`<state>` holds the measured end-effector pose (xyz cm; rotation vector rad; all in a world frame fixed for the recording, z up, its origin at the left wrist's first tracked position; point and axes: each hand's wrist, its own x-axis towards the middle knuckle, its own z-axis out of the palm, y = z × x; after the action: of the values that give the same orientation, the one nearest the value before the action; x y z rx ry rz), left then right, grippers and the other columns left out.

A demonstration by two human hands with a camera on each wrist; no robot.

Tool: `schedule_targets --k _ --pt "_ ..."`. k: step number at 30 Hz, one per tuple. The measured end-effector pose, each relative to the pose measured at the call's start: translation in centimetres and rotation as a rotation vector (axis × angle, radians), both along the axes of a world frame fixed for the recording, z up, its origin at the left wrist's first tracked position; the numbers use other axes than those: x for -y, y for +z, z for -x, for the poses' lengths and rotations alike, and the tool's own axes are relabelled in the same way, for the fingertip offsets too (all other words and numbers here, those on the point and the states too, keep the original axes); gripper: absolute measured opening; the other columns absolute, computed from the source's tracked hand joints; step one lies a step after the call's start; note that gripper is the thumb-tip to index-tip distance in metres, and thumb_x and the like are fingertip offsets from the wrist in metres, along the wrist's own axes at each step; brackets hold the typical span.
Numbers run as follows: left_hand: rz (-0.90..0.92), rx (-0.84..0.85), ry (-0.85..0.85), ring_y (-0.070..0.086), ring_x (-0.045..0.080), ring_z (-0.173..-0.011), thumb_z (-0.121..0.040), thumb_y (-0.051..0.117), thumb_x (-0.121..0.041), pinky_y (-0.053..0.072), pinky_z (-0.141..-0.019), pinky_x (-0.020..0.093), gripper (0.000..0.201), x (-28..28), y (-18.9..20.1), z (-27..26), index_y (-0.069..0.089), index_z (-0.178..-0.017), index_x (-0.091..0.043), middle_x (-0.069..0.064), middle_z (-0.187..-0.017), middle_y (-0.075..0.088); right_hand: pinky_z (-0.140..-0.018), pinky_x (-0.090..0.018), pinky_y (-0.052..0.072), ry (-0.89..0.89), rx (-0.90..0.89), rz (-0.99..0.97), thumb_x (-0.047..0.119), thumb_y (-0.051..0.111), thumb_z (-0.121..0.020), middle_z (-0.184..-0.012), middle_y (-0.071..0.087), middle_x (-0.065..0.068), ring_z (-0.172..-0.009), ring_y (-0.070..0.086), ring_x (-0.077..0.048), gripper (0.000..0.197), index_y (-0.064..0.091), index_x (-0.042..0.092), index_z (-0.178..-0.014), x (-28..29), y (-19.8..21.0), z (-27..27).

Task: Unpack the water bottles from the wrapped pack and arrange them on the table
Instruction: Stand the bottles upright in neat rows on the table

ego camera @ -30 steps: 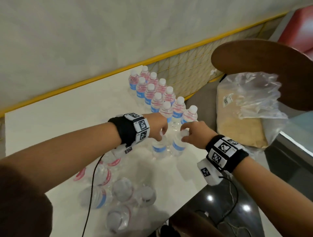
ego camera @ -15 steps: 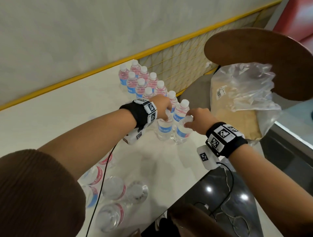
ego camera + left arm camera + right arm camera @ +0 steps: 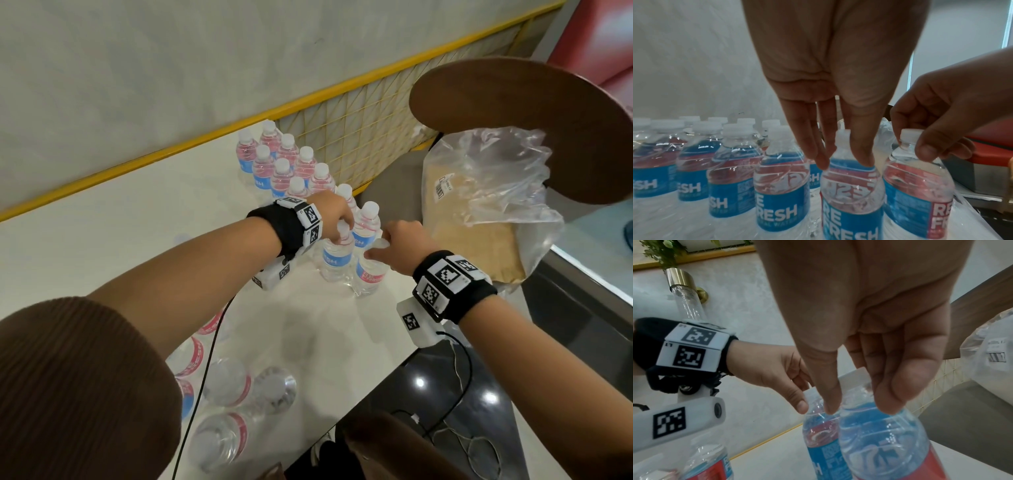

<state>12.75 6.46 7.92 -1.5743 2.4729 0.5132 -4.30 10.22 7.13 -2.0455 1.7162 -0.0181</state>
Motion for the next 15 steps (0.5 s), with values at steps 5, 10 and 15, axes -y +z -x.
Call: schedule_targets --k 5,10,15 --pt "-0.011 0.035 -0.025 0.057 0.026 -0.108 -0.084 0.068 -0.020 0.044 -0.084 0.030 0.040 0.13 -0.36 -0.01 0.062 -0.123 -0.020 0.007 -0.120 0.064 -0.047 -0.018 0.033 0.007 -0.014 -0.018 0.034 0.069 -0.083 -0.062 0.042 0.007 -0.071 0.055 -0.021 0.045 0.031 0.025 -0.060 -0.14 0.30 -0.25" --pt "0.000 0.086 -0.078 0.055 0.028 -0.113 -0.087 0.058 -0.007 0.041 -0.085 0.029 0.040 0.61 -0.16 -0.45 0.061 -0.126 -0.017 0.007 -0.126 0.060 -0.047 -0.018 0.031 0.007 -0.026 -0.016 0.034 0.067 -0.084 -0.061 0.042 0.008 -0.070 0.054 -0.020 0.046 0.029 0.027 -0.060 -0.36 0.47 -0.37" --pt "0.009 0.106 -0.109 0.055 0.027 -0.113 -0.090 0.057 -0.012 0.042 -0.089 0.031 0.038 0.72 -0.27 -0.47 0.059 -0.127 -0.020 0.005 -0.125 0.060 -0.046 -0.019 0.029 -0.003 -0.036 -0.018 0.034 0.067 -0.084 -0.061 0.042 0.006 -0.070 0.053 -0.021 0.046 0.029 0.026 -0.060 -0.45 0.46 -0.40"
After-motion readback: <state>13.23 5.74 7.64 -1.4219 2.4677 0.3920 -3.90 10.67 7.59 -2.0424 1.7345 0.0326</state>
